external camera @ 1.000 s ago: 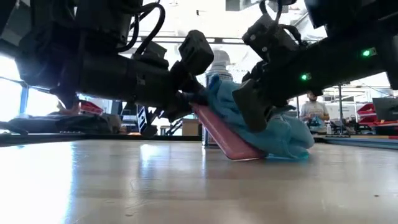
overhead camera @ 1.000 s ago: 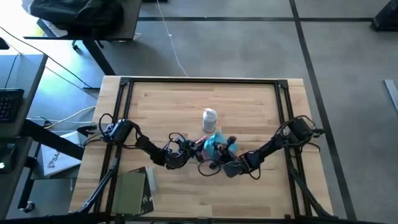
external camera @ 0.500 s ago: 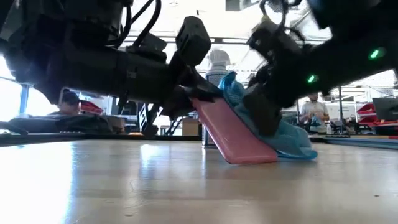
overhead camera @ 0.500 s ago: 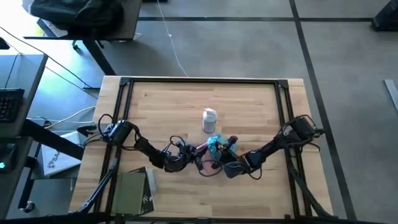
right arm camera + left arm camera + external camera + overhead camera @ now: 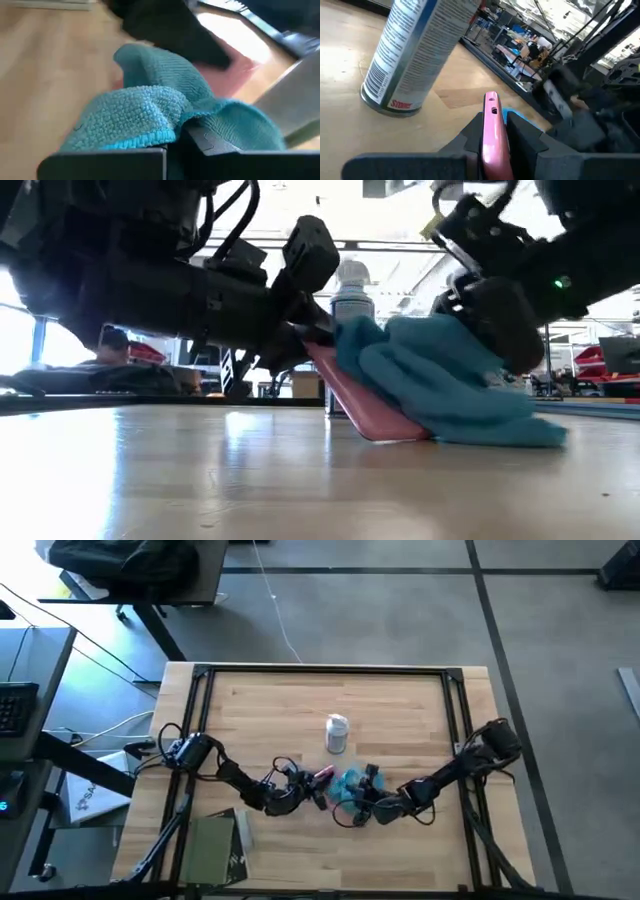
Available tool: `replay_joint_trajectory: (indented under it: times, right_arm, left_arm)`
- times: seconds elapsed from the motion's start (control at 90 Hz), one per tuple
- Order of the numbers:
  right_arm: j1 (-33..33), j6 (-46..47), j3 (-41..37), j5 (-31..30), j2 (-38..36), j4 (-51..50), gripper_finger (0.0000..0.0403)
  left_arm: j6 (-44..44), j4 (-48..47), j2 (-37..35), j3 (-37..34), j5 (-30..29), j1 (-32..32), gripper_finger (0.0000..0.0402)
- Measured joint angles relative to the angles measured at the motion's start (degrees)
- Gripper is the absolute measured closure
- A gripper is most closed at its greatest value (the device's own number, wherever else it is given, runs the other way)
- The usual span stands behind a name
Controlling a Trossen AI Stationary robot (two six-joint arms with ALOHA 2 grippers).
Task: Apply microfiber cloth
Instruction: Wipe the pink cellphone with a blue microfiber cloth
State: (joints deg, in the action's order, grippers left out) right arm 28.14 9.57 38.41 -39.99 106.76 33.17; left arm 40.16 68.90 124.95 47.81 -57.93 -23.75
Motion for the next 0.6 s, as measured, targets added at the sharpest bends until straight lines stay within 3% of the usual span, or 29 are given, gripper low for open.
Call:
replay_joint_trajectory:
  times: [0.2, 0.378, 0.6]
  right_arm:
    - [1.14, 1.33, -0.35, 9.11, 0.24, -0.98, 0.0403]
    - [-0.63, -4.44, -0.29, 6.32, 0.23, 1.03, 0.0403]
    - [-5.38, -16.22, -0.22, 5.07, 0.15, 10.77, 0.0403]
  left_arm:
    - [-0.66, 0.09, -0.03, 0.07, 0.16, -0.07, 0.0360]
    - [-3.35, 0.80, -0.07, 0.07, 1.22, -0.04, 0.0360]
    - [-8.76, 2.12, -0.13, 0.00, 3.39, 0.21, 0.0360]
